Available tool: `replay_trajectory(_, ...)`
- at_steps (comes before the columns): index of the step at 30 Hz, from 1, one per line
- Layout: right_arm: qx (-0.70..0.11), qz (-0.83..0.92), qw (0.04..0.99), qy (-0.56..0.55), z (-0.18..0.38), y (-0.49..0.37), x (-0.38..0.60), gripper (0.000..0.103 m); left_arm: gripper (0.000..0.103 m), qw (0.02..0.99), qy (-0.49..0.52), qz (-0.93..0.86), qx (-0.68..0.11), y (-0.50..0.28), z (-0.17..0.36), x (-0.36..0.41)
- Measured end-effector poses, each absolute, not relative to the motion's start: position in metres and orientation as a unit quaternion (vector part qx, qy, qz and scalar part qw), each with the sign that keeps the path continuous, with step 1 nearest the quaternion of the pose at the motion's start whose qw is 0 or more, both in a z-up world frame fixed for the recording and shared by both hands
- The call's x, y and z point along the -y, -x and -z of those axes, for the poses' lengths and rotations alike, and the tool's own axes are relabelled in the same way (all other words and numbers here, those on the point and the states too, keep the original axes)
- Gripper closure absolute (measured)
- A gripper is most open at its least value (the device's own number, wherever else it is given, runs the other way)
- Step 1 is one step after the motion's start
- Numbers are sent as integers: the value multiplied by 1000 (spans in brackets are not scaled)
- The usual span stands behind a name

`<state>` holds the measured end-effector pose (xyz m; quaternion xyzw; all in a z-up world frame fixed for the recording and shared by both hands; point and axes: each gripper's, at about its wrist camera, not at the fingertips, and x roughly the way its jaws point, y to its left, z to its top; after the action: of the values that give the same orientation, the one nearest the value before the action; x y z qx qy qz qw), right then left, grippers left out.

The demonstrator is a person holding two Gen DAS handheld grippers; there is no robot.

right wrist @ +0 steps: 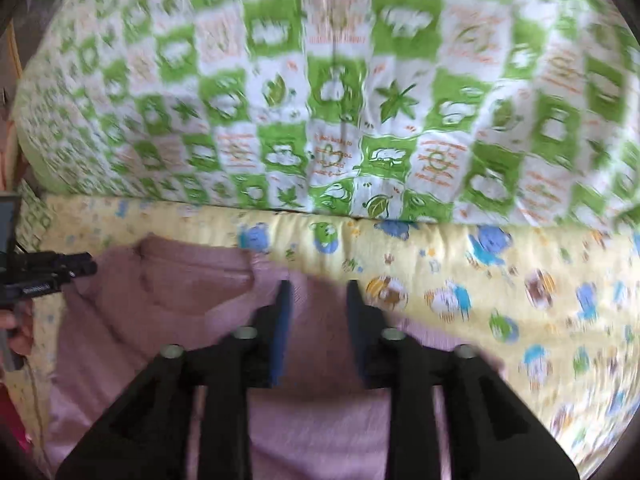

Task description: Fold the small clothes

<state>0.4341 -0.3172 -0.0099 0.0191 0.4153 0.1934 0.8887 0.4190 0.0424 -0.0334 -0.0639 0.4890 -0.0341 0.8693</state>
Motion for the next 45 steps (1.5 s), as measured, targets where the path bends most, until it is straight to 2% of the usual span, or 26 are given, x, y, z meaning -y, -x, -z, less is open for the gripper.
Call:
replay_trajectory(1, -411, -194, 890, -30, 5, -419, 321, 53, 54, 870, 71, 33, -487, -405, 32, -46)
replay_trajectory(3, -408, -199, 890, -46, -3, -382, 328, 53, 48, 867, 89, 31, -490, -361, 33, -51)
replay_trajectory(12, -469, -149, 864, -105, 19, -219, 352, 53, 40, 823, 176, 18, -539, -184, 72, -87)
replay_trajectory(17, -483, -116, 857, -139, 35, -155, 367, 53, 39, 807, 209, 22, -552, -114, 84, -104)
replay_trajectory(21, -484, -92, 856, -158, 33, -114, 376, 53, 31, 801, 243, 32, -546, -67, 87, -109)
replay_trajectory(33, -502, -65, 841, -190, 57, -14, 389, 52, 28, 764, 254, 97, -585, 3, 115, -75)
replay_trajectory(45, -503, -78, 836, -206, 69, 19, 384, 52, 26, 758, 230, 119, -599, 18, 126, -41)
